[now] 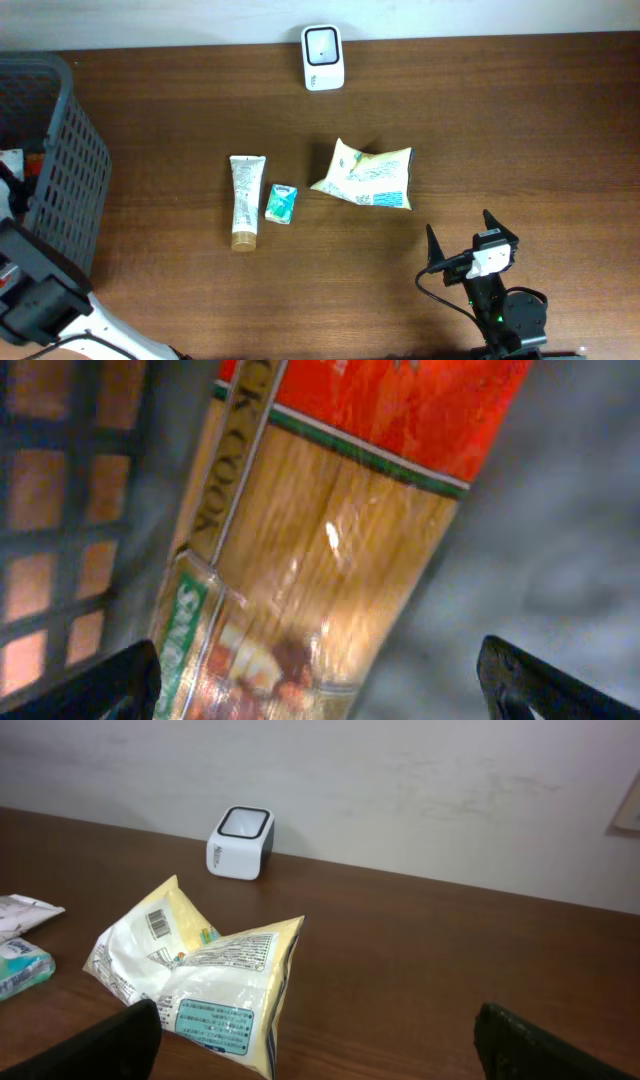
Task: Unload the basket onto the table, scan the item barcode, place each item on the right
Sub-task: 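Grasp the spaghetti pack from the basket and lay it on table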
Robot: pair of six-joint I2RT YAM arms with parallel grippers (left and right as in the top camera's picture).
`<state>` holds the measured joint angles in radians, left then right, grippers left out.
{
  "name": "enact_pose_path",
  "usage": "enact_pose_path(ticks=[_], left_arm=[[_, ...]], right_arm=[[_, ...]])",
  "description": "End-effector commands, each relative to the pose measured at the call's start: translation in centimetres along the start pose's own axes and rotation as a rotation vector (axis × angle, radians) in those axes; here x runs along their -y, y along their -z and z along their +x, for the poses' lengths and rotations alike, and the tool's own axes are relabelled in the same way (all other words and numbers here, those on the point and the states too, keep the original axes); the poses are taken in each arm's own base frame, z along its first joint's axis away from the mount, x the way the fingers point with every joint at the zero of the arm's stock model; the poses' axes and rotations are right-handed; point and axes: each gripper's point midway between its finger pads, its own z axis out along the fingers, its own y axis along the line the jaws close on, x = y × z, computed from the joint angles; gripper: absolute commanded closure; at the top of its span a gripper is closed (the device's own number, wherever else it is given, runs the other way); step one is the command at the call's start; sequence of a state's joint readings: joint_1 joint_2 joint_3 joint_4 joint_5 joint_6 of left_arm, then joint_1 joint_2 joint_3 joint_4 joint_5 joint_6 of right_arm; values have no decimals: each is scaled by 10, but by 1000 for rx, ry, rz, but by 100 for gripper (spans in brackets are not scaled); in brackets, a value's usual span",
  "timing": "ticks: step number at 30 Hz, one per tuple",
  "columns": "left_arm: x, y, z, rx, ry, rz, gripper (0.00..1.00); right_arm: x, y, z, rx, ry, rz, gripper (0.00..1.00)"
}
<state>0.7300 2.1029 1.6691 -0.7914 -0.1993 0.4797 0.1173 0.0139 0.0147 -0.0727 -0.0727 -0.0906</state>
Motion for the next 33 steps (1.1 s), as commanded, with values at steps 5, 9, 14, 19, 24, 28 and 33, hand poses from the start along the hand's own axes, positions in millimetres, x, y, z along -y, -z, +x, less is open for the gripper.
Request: enact_pose_path(ticks=[5,9,14,19,24,28,33], left_arm=[[-3,-45,27,-85,1,43,28],[3,-45,25,-72,6,76,96],[9,-29,17,-54,11,77,100],[-31,104,-41,268,178,-55,100],[-38,250,-67,675,313,23,100],[-25,370,-73,991,282,-6,100],[40,507,-45,1324,153,78,100]], right_arm=[[2,0,3,-3,6,12,2],[2,0,3,-3,6,12,1],[2,0,3,-3,6,12,1],[2,0,3,-3,6,12,1],[2,0,3,-3,6,12,1],[2,0,3,-3,6,12,1],[2,0,3,-3,6,12,1]])
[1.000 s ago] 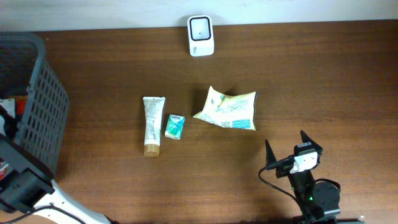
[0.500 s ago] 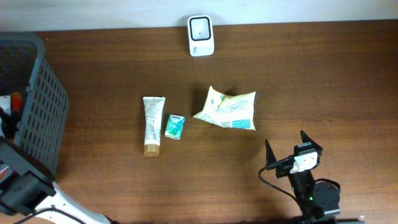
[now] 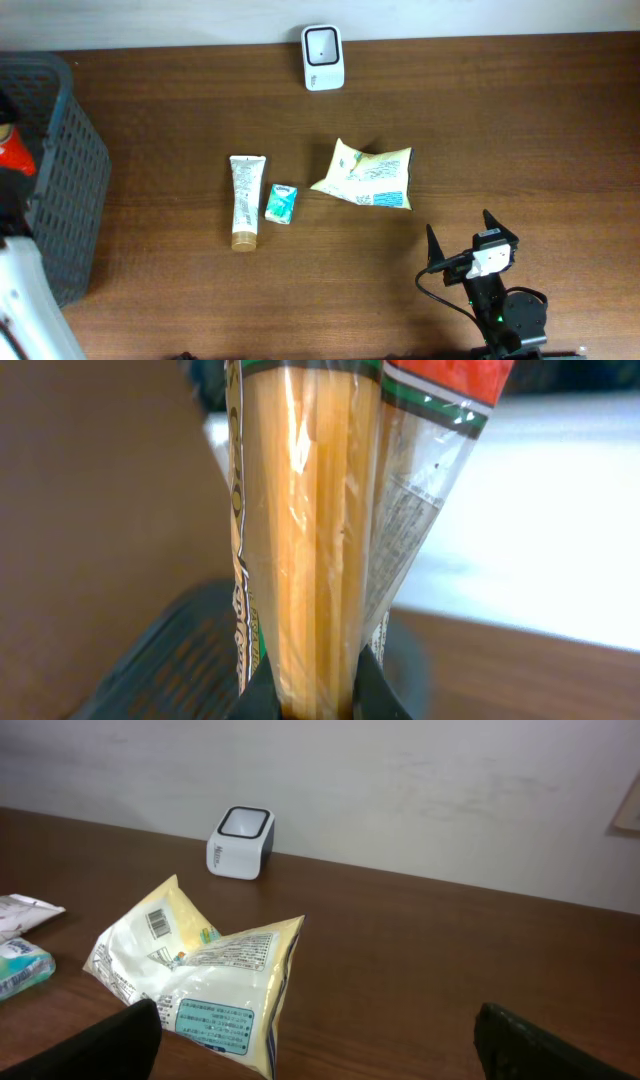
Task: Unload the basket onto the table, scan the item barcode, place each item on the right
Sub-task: 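Grasp the spaghetti pack from the basket and lay it on table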
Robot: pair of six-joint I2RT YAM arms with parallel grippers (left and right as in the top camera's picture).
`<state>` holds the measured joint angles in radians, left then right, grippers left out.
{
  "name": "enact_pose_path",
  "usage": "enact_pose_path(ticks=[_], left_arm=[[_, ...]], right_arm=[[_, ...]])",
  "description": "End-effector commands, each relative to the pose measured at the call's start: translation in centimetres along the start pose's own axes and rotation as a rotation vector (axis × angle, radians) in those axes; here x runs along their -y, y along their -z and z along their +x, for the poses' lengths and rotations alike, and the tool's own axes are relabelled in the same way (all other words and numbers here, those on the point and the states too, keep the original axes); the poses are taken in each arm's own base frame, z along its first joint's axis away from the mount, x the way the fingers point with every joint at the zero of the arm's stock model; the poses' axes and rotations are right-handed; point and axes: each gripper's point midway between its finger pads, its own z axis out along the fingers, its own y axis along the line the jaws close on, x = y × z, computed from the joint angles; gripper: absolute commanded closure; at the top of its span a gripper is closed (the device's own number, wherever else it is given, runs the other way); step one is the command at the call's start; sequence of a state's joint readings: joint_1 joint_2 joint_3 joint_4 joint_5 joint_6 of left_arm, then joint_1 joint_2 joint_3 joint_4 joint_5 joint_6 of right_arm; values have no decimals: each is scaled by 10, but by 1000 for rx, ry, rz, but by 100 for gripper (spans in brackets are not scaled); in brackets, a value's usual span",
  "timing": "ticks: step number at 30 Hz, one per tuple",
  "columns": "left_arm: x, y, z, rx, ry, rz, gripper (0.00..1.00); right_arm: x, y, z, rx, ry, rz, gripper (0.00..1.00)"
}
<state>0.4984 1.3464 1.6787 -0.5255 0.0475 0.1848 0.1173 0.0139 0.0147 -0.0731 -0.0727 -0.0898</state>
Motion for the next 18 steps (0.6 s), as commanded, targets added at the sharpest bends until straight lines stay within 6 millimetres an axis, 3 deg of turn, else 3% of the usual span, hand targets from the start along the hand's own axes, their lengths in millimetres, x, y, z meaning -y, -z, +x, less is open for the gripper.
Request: enact_pose_path(ticks=[1,2,4,5,7,9,12,13,15,18], left_arm=[[44,82,-64,205,-11,117,100],[58,88,-60,187,-16,162,100],[110,91,-21,23,-13,320,100],[123,88,-6,-38,-14,358,100],[160,81,40,-229,-37,450,100],[200,68,108,-507,-87,524,100],[221,44,178,-797,-81,508,100],[224,40,190,-842,-90,507,100],[233,29,233,-1002,-118,495,100],[242,21,276,-1150,-127,477,100]], right_arm=[[2,0,3,-2,7,12,1],[2,0,3,-2,7,12,1],[2,0,3,-2,7,12,1],[2,0,3,-2,7,12,1],[2,0,3,-2,7,12,1],[2,0,3,-2,7,12,1],[2,0,3,-2,7,12,1],[2,0,3,-2,7,12,1],[2,0,3,-2,7,12,1],[2,0,3,-2,7,12,1]])
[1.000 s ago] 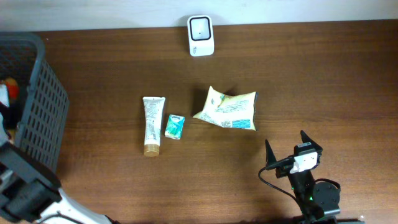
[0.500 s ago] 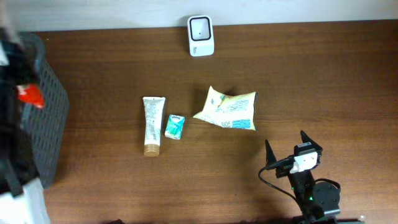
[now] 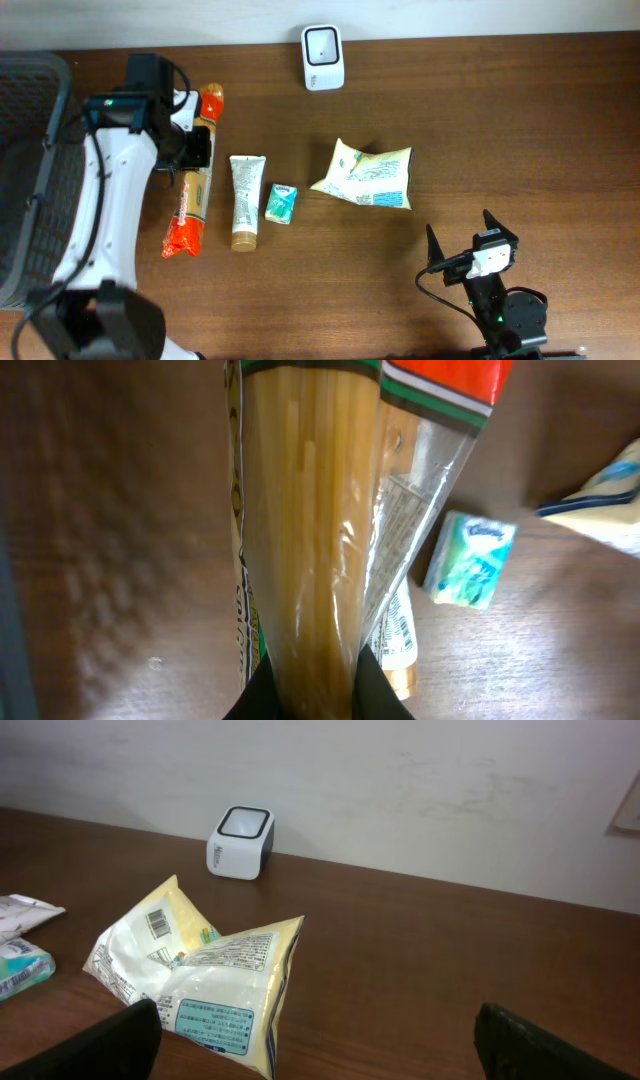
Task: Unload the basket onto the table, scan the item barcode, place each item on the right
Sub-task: 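Grasp the spaghetti pack from the basket and lay it on table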
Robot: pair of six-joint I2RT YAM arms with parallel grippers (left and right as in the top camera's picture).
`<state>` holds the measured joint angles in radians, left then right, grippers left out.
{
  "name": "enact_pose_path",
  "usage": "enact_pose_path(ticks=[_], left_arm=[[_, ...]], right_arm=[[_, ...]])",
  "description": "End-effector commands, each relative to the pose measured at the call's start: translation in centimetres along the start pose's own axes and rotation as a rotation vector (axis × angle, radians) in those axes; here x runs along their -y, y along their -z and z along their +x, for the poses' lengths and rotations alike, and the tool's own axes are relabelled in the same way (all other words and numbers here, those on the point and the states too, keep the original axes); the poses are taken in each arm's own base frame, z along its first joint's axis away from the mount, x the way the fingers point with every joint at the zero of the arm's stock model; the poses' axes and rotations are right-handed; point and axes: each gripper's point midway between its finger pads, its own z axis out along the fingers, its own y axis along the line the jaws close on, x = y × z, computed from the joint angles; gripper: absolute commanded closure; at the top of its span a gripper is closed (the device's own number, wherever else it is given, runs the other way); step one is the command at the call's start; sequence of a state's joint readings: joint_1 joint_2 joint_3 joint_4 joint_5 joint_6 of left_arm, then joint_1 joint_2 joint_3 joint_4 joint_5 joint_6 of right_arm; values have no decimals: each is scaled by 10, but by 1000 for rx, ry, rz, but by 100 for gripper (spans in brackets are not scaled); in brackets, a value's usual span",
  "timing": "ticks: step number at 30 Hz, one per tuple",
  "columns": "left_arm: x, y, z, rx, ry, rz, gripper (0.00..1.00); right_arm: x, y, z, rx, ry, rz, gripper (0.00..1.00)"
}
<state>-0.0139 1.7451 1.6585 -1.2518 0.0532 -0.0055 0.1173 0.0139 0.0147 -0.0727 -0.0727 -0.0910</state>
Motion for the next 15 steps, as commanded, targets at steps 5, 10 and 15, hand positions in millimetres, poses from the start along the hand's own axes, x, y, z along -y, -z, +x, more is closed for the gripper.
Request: enact_pose_path(ticks=[5,10,15], left_arm=[[-1,-84,25,-210,45,11,96],[8,-91,12,-149,45,62,1],[10,-49,-24,-33,34,66,1]], right_arm=[[2,0,3,-3,5,12,1],[2,0,3,-3,6,12,1],[2,0,3,-3,6,12,1]])
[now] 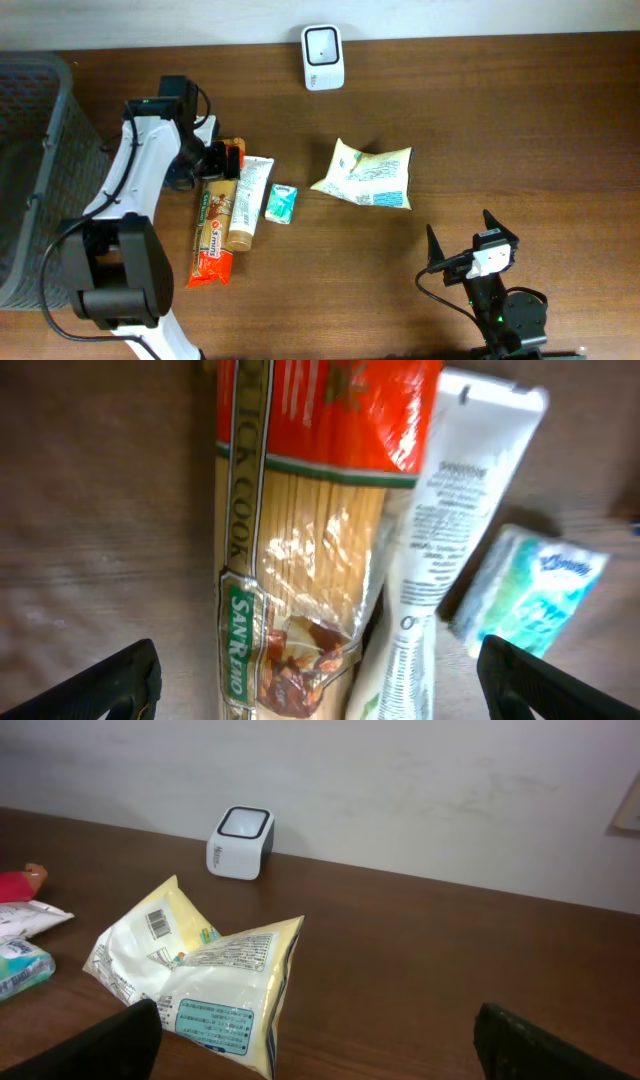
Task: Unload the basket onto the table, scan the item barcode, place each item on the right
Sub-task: 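Grasp the spaghetti pack from the basket and lay it on table, then reach the right gripper to the snack bag and grasp it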
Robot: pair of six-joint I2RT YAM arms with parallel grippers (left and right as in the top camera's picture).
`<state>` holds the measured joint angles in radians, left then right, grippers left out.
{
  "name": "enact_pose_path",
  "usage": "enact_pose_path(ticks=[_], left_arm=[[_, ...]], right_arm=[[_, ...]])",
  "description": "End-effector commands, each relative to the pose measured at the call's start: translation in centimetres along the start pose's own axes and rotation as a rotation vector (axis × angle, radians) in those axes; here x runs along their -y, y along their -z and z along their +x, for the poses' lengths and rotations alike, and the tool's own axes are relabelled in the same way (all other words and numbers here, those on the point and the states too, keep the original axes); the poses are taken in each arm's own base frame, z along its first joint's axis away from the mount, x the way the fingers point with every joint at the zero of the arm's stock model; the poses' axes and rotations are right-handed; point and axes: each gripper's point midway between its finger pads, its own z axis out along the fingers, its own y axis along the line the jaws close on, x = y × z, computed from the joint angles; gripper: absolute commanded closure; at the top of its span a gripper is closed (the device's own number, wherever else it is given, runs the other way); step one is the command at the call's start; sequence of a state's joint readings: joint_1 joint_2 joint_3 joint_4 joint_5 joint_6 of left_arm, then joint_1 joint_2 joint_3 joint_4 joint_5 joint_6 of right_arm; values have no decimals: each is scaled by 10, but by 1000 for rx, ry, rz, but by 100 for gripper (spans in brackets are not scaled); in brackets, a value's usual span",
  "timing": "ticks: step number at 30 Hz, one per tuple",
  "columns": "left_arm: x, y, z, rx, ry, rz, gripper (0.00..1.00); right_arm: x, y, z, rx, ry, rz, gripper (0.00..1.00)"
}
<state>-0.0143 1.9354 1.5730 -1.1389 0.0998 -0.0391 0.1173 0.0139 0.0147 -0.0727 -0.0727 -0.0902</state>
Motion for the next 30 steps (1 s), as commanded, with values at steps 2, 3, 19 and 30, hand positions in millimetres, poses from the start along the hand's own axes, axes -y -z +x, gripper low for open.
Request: enact_pose_path(ticks=[2,3,19,30], left_arm=[[15,95,-45,253,-29,29,1],[19,131,-54,348,-46,29,1],[-103,299,-11,734,-24,-267,1],[-134,292,-5,705,63,-275,1]], right_arm=[[2,0,3,-3,7,12,1],[2,0,3,-3,7,12,1],[2,0,3,-3,6,12,1],[2,0,3,-3,7,12,1]])
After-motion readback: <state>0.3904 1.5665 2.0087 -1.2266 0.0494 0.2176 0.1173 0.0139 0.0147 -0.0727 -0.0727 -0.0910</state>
